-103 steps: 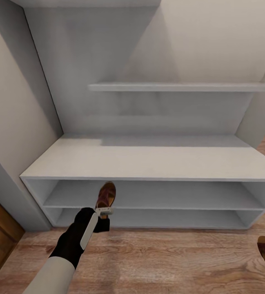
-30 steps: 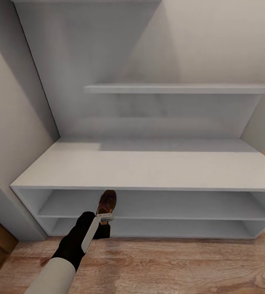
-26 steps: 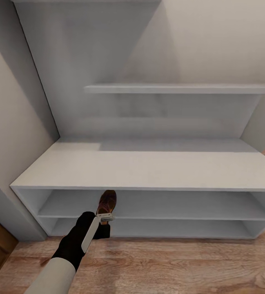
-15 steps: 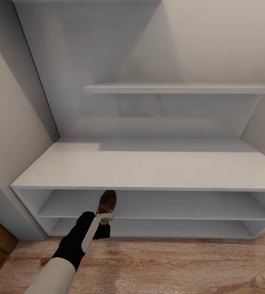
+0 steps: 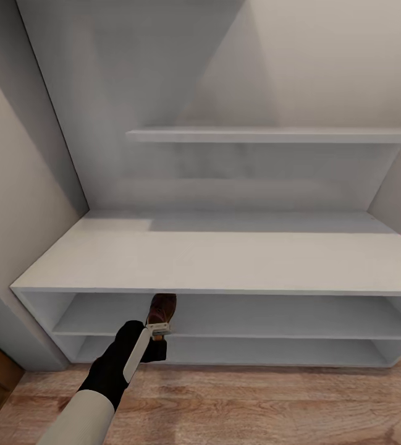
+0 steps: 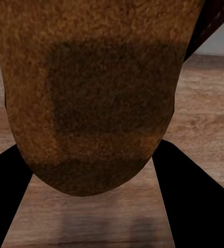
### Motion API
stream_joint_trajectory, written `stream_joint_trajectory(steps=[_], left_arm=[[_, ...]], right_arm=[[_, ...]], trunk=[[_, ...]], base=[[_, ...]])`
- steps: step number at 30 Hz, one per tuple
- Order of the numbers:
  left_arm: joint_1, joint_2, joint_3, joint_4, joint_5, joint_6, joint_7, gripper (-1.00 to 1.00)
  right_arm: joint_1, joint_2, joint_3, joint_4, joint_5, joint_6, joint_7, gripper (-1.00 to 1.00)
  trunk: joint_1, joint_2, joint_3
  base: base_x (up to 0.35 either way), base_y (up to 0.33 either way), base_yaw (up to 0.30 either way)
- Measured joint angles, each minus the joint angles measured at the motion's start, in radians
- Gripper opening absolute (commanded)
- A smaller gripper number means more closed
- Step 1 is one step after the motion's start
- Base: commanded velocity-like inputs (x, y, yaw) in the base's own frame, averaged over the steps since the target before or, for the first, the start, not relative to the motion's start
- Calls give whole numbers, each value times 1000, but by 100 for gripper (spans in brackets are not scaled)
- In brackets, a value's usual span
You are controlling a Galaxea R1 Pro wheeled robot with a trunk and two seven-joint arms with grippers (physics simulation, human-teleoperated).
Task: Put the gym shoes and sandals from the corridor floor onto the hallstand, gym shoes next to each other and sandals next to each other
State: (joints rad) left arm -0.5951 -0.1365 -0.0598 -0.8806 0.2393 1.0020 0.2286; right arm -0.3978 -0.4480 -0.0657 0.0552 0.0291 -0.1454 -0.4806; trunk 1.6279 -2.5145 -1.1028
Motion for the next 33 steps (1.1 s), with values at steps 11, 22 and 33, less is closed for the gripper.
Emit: stream_joint_trajectory(steps=[11,22,33], left_arm=[[0,1,12,8,-1,0,1,-100],[0,2,14,26,0,0,0,-100],[0,2,14,35,0,0,0,-100]], right_arm=[[0,0,0,0,0,0,-1,-100],[0,0,0,0,0,0,-1,-100],[0,0,0,0,0,0,-1,-100]], trunk=[[0,0,0],[0,0,0],[0,0,0]], base=[[4,1,0],[0,0,0],[22,0,0]])
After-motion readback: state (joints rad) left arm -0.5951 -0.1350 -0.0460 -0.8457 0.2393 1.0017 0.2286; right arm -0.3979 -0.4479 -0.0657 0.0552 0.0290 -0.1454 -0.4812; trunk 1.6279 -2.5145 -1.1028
